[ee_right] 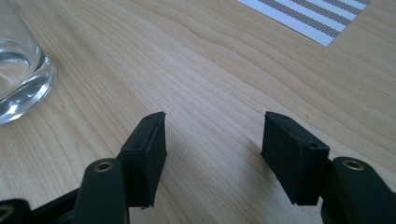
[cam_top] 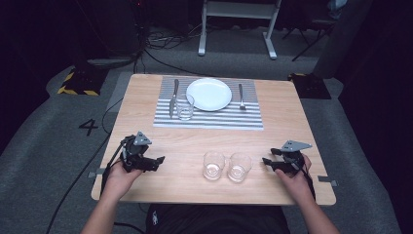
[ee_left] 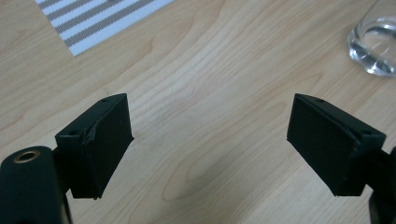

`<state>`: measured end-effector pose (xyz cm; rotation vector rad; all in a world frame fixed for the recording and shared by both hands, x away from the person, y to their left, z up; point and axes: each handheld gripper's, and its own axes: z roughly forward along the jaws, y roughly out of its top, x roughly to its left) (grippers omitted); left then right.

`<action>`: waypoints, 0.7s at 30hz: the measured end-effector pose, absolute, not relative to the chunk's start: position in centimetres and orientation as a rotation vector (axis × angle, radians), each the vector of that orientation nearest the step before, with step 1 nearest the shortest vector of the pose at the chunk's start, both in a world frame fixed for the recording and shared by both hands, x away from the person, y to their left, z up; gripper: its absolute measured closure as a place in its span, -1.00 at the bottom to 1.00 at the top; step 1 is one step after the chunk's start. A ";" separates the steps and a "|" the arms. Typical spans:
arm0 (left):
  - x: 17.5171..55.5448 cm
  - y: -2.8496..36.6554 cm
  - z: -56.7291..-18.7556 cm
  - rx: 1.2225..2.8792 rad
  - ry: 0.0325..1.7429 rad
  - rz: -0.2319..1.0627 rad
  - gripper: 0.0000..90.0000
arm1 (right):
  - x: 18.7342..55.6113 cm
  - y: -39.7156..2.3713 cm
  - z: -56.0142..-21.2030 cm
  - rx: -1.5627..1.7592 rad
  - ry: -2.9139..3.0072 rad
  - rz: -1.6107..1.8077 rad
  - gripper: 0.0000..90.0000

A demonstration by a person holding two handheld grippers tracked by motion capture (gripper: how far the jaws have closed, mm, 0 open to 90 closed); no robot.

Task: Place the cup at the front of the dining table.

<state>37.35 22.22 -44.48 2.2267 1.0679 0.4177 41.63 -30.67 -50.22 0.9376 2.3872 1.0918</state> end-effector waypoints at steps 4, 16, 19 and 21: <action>37.0 22.8 -45.5 2.235 1.091 0.413 -0.69 | 41.6 -30.6 -50.2 0.945 2.386 1.096 -0.10; 36.3 23.8 -48.1 2.251 1.177 0.277 -0.69 | 41.6 -30.7 -50.2 0.935 2.383 1.089 -0.10; 36.2 23.3 -49.0 2.282 1.191 0.310 -0.72 | 41.6 -30.6 -50.2 0.941 2.382 1.091 -0.10; 36.2 23.3 -49.0 2.301 1.179 0.336 -0.73 | 41.6 -30.6 -50.2 0.944 2.381 1.094 -0.10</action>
